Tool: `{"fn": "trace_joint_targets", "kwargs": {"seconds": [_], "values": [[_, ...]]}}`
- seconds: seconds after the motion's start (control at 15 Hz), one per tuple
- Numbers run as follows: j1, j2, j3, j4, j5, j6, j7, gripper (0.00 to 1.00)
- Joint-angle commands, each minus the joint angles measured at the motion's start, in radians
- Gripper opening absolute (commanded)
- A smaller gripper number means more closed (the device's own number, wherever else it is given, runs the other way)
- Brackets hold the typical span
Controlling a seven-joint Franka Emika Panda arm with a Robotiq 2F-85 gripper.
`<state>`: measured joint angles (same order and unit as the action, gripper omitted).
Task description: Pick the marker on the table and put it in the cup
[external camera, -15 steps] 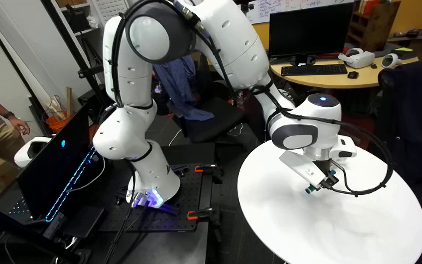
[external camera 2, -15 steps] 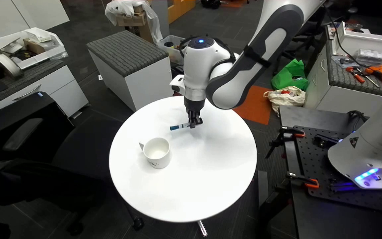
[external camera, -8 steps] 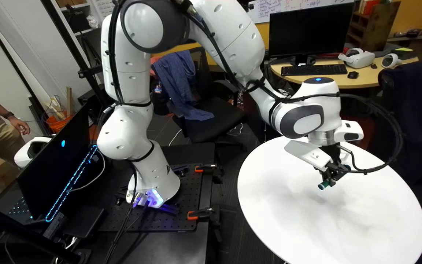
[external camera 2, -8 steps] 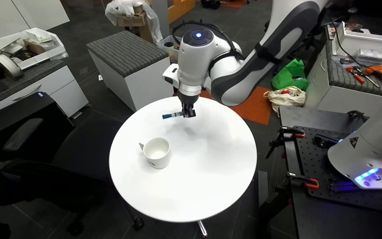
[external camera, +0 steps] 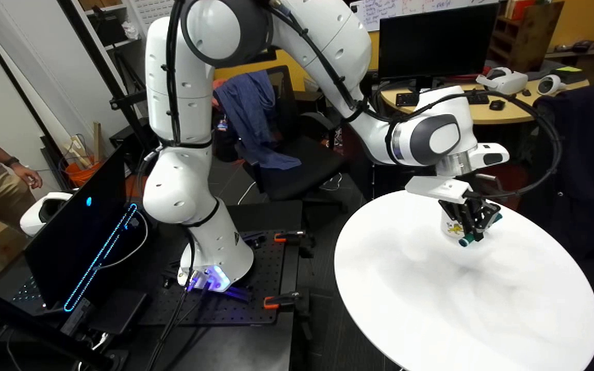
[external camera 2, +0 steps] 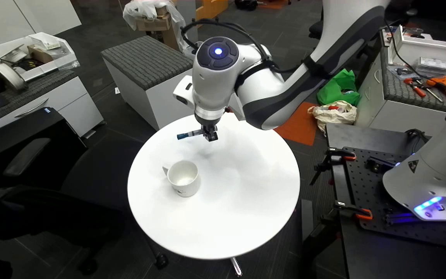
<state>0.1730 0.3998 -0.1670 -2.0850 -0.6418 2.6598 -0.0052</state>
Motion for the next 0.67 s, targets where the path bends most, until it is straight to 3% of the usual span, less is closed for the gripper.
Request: {"fn": "trace_joint_targets", "kwargs": {"seconds": [0.0,0.6], "values": [[0.017,-0.01,0.007,0.049,-0.072,-0.094,0.054,0.05],[0.012,-0.034,0.127,0.138,-0.06,-0.423,-0.031,0.05]]}}
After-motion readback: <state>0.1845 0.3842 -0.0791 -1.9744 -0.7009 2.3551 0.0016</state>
